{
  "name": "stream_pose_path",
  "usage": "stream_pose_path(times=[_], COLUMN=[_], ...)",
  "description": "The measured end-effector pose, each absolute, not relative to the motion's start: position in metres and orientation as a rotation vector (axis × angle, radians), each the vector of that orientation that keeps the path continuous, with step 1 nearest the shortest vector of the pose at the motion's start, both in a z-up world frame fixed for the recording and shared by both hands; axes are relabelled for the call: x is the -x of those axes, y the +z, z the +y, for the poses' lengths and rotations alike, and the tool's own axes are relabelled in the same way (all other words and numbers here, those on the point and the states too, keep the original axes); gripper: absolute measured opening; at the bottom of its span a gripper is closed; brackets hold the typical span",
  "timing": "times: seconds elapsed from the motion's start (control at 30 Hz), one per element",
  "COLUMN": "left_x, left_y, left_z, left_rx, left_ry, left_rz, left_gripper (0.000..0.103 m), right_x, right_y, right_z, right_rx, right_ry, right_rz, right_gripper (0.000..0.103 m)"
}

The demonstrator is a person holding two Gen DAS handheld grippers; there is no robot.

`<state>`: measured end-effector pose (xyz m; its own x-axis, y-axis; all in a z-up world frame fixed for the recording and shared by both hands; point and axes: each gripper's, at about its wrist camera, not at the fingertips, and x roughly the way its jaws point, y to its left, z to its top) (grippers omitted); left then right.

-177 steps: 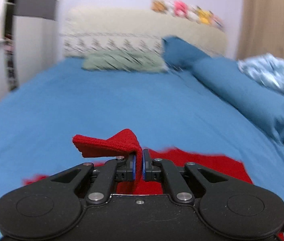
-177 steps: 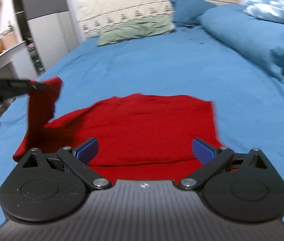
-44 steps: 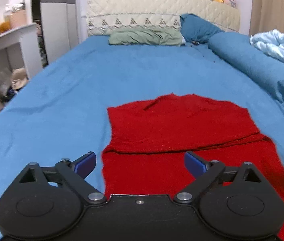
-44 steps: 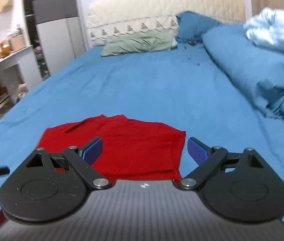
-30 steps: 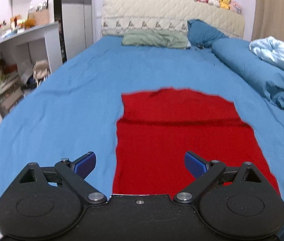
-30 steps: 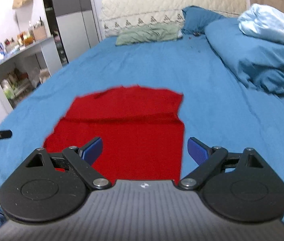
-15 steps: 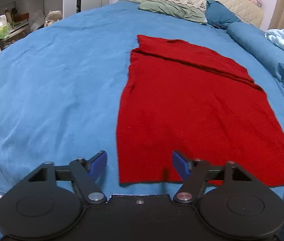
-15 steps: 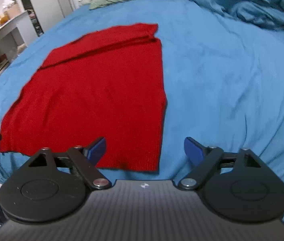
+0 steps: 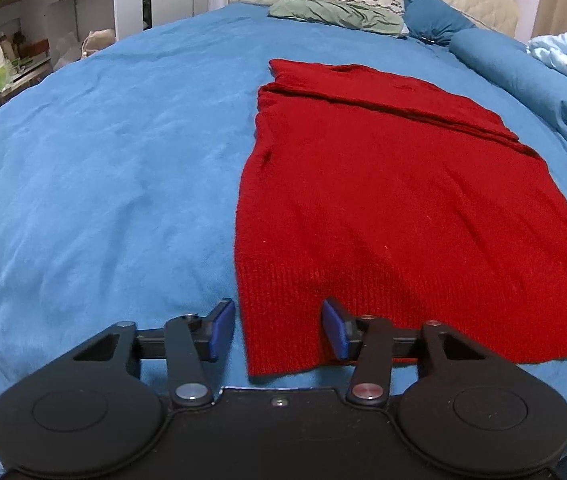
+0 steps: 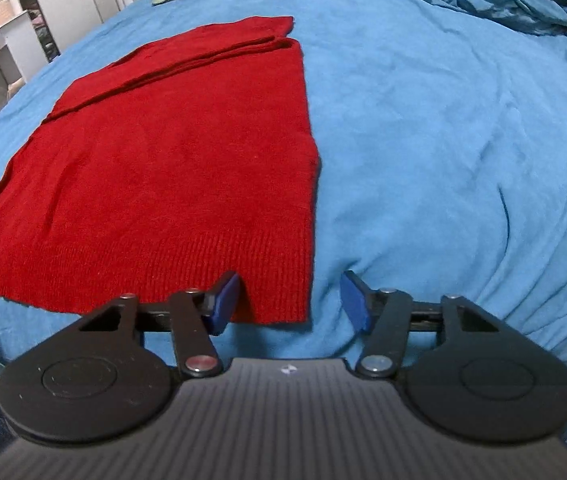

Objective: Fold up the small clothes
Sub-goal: 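Grasp the sweater hem with both tools and lift it toward the collar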

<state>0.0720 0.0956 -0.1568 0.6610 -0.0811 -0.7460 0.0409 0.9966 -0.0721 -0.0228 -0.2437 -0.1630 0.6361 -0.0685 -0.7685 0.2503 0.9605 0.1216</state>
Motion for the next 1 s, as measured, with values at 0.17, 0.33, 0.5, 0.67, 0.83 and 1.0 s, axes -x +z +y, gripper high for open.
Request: stream_pose_path(times=[0.17,0.33,0.5,0.67,0.83,1.0], left_x=[-0.071,-0.072,-0.067,-0.073,-0.104,-0.195], left_y=[-0.155,-0.145,-0.116,-0.072,-0.025,0.012], left_z=[0.096,0.094,0.098,0.100,0.101,0.089], left_rx=[0.045,0.037,0.060,0.100,0.162,0.145], left_ry=[-0.084,-0.086,-0.091,-0.106,-0.134,-0.121], left_rz=[0.855,0.863,0.827,0.755,0.644,0.534], left_gripper=[0.018,0.007,0.006,0.006,0.005,0.005], right_x=[0.022,0.021,0.029,0.030,0.005,-0.077], right_y=[-0.162,-0.158,-0.135,-0.098,-0.053,-0.005], right_z=[-0.240,-0.246,-0.254,-0.267,-0.289,-0.322], right_rx=[-0.212,-0.250,-0.310,-0.406,-0.498,-0.564], right_ry=[-0.147,-0.144,-0.122,-0.083,-0.025,0.010], right_rz=[0.857,0.840,0.801,0.731,0.631,0.546], right_gripper=[0.041,0.023,0.020,0.020,0.020,0.020])
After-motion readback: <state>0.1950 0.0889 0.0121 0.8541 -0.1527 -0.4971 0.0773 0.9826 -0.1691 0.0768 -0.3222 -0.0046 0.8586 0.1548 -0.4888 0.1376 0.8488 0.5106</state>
